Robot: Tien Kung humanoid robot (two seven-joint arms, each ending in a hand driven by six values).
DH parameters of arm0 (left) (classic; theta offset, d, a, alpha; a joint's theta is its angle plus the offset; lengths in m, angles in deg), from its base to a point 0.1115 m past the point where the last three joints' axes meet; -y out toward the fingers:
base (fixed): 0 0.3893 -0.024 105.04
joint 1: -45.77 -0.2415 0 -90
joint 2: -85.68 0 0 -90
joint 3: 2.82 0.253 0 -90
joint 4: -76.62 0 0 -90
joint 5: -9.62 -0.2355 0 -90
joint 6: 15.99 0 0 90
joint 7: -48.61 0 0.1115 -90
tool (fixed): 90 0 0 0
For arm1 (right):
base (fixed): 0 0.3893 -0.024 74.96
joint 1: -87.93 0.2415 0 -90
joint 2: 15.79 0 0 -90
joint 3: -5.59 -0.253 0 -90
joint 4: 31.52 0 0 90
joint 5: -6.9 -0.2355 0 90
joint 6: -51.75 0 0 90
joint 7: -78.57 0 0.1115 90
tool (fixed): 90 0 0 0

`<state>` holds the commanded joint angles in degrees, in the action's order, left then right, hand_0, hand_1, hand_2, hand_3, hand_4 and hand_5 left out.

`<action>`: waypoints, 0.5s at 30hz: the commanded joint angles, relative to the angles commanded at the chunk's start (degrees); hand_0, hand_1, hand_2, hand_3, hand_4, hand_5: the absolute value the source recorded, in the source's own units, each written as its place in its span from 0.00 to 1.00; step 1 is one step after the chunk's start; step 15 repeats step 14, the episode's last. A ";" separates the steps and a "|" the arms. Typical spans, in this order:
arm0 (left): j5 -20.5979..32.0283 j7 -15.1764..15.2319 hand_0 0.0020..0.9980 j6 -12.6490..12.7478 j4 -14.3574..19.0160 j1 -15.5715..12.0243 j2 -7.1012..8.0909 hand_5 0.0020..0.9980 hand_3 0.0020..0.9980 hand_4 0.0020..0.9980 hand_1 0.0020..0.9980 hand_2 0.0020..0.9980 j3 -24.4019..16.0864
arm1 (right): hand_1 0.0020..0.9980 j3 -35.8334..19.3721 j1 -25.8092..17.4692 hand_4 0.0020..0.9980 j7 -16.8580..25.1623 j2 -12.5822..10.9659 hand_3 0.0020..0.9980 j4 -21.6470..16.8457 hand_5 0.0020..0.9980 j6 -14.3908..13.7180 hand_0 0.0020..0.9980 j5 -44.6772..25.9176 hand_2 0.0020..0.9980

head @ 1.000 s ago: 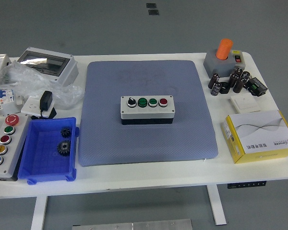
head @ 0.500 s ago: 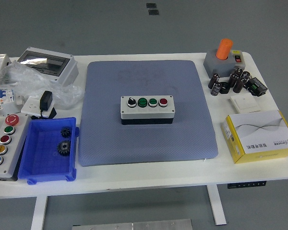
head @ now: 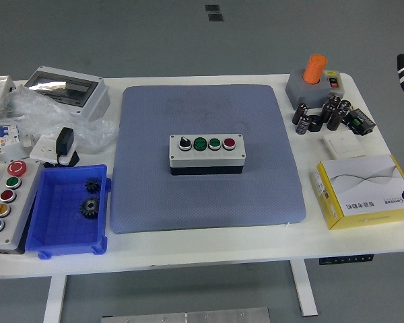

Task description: Pick up the button,place it on the desk,press the button,press the button

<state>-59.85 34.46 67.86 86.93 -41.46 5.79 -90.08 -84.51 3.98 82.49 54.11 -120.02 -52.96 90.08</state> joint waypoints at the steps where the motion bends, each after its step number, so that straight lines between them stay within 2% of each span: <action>1: 0.04 -0.04 0.62 0.03 0.00 -0.12 0.01 0.00 0.57 0.40 0.54 0.52 -0.06 | 0.71 0.31 0.05 0.73 -1.12 0.08 0.71 0.12 0.44 0.94 0.72 0.92 0.74; 2: 0.10 -0.04 0.62 0.06 0.00 -0.21 0.02 0.00 0.57 0.40 0.54 0.52 -0.11 | 0.71 0.55 0.08 0.73 -2.17 0.18 0.71 0.23 0.44 1.65 0.72 1.54 0.74; 3: 0.21 -0.01 0.62 0.09 0.00 -0.30 0.05 0.09 0.58 0.50 0.56 0.52 -0.12 | 0.74 0.78 0.09 0.74 -3.13 0.30 0.76 0.38 0.46 2.19 0.77 1.92 0.78; 8: 0.97 0.13 0.62 0.33 0.00 -0.59 0.34 0.09 0.58 0.50 0.56 0.52 0.03 | 0.74 1.82 0.26 0.74 -2.55 0.92 0.76 2.12 0.46 1.73 0.77 -0.66 0.78; 9: 1.06 0.09 0.62 0.40 0.00 -0.65 0.36 0.10 0.58 0.52 0.57 0.53 0.07 | 0.87 1.96 0.33 0.98 -1.87 1.03 1.00 2.57 0.60 1.30 0.91 -1.61 0.96; 15: 1.71 -0.45 0.62 1.54 0.00 -0.98 0.27 0.10 0.58 0.52 0.57 0.53 0.50 | 0.87 2.90 0.64 0.98 1.54 1.64 1.00 4.43 0.60 -0.79 0.91 -5.54 0.96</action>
